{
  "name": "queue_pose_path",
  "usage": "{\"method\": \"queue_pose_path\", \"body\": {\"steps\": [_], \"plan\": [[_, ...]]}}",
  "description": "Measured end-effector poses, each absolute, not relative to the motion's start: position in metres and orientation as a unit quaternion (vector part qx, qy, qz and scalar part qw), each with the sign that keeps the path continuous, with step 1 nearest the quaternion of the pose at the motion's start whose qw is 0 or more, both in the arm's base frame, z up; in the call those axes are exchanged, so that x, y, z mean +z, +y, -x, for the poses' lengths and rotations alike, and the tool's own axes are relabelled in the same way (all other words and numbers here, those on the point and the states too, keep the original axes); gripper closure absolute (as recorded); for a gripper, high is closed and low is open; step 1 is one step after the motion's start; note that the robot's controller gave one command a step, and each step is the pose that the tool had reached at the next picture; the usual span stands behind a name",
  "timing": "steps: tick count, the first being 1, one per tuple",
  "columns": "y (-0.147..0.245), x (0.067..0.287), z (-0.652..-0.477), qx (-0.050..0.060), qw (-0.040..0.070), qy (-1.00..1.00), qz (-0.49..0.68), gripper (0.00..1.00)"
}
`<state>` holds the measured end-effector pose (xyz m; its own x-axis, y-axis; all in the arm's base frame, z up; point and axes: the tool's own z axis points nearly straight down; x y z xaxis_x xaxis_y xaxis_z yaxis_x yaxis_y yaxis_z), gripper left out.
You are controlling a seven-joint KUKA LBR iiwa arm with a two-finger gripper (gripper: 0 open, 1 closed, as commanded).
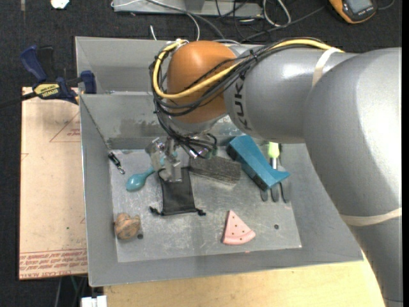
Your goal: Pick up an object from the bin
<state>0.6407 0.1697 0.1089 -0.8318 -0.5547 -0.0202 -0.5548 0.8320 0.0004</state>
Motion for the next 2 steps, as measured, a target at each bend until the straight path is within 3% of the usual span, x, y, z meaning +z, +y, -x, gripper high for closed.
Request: {"method": "queue_pose_path", "body": {"steps": [2], "plan": [[0.145, 0.108, -0.649, 0.005, 0.011, 0.982, 0.186, 1.0]]}}
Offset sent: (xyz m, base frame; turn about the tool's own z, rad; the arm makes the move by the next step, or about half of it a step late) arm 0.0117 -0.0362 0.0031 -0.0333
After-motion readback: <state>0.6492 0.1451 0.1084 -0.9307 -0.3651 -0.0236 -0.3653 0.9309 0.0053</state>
